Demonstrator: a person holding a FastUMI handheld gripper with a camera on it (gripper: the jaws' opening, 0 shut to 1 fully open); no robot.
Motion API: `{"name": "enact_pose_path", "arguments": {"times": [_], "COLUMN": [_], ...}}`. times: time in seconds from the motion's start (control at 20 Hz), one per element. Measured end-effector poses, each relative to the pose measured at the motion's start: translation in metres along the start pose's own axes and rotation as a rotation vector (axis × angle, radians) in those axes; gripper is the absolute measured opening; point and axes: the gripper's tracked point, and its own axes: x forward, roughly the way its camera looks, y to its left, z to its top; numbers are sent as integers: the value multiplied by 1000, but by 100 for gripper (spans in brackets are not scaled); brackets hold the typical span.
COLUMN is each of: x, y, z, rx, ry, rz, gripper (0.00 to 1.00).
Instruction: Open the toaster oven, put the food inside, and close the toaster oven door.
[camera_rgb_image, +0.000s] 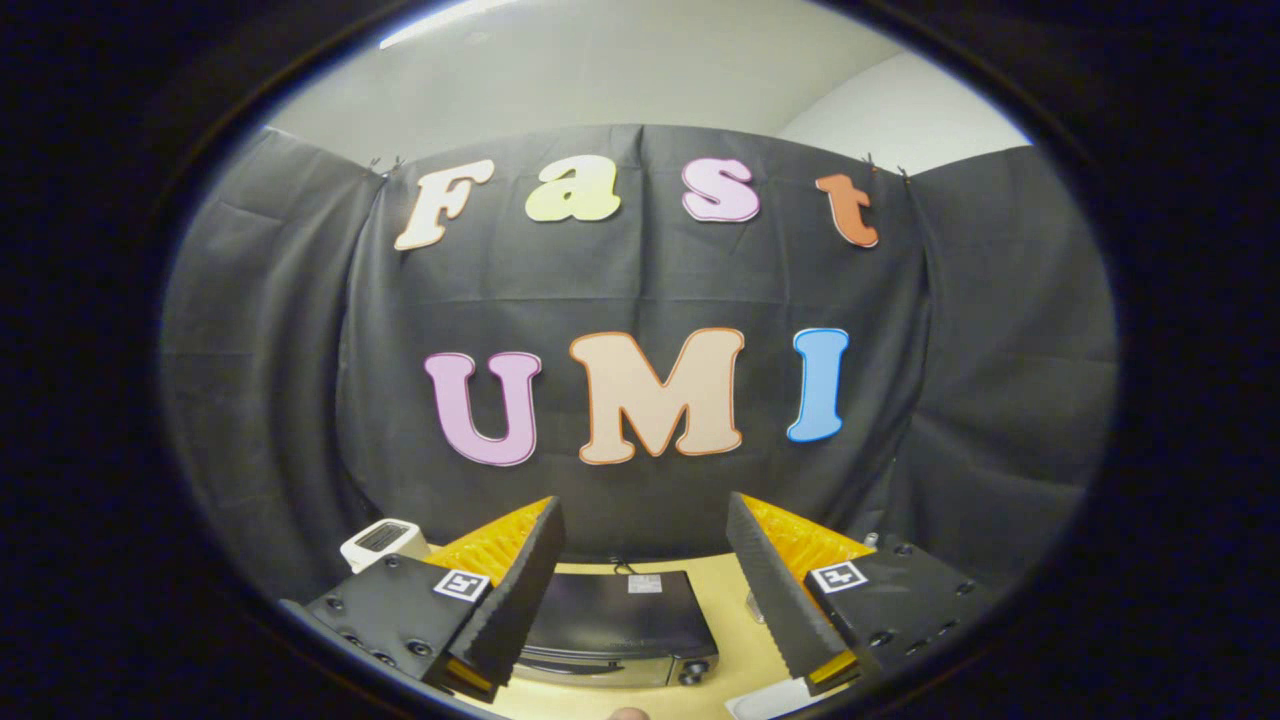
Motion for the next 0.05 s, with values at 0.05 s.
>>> {"name": "enact_pose_path", "arguments": {"times": [0.05], "x": [1], "y": [-4], "z": [1], "rx": [3], "ry": [-4], "rz": [-6], "gripper": [100]}}
